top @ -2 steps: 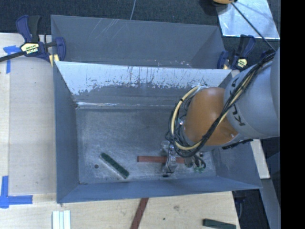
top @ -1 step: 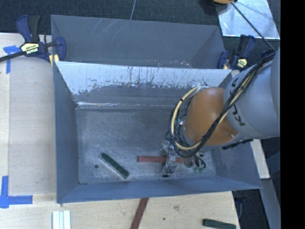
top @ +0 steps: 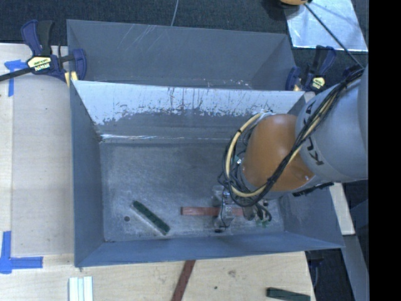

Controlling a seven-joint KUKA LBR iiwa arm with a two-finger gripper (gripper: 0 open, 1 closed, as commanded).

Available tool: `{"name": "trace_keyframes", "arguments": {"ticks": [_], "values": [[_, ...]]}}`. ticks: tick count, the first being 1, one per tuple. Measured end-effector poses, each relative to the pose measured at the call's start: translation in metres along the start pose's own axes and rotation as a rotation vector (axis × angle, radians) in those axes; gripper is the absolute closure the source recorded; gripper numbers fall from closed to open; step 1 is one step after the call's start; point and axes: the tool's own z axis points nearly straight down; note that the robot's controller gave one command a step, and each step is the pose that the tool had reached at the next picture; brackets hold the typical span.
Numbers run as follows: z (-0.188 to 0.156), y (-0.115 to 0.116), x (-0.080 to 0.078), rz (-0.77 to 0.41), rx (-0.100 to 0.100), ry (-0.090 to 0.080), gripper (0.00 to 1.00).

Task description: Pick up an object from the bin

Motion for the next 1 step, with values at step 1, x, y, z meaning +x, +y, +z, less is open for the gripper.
{"name": "trace_keyframes", "arguments": {"ticks": [1], "values": [[-0.0197, -0.0001, 0.0020, 0.000, 0.000, 0.008, 1.00]]}}
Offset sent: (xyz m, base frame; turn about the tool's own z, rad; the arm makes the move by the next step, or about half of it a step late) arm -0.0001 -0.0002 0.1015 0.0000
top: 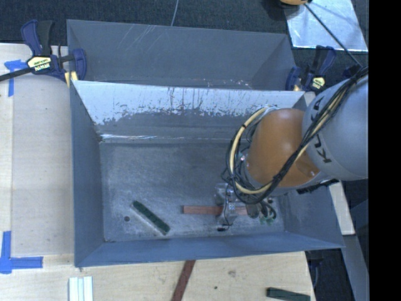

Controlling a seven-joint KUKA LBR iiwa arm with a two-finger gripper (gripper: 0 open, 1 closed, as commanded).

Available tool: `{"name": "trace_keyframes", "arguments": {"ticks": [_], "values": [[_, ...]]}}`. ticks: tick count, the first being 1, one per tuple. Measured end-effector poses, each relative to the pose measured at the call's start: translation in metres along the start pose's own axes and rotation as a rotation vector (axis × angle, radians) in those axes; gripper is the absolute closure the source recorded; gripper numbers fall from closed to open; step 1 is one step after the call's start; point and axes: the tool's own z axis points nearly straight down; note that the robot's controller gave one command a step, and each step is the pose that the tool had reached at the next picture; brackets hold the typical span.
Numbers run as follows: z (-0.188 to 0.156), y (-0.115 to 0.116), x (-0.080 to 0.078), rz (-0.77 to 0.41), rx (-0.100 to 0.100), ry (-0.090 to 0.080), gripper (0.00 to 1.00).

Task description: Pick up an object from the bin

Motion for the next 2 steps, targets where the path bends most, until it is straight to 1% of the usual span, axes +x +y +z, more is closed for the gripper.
{"name": "trace_keyframes", "arguments": {"ticks": [2], "values": [[-0.044, 0.000, -0.001, 0.000, 0.000, -0.008, 1.00]]}}
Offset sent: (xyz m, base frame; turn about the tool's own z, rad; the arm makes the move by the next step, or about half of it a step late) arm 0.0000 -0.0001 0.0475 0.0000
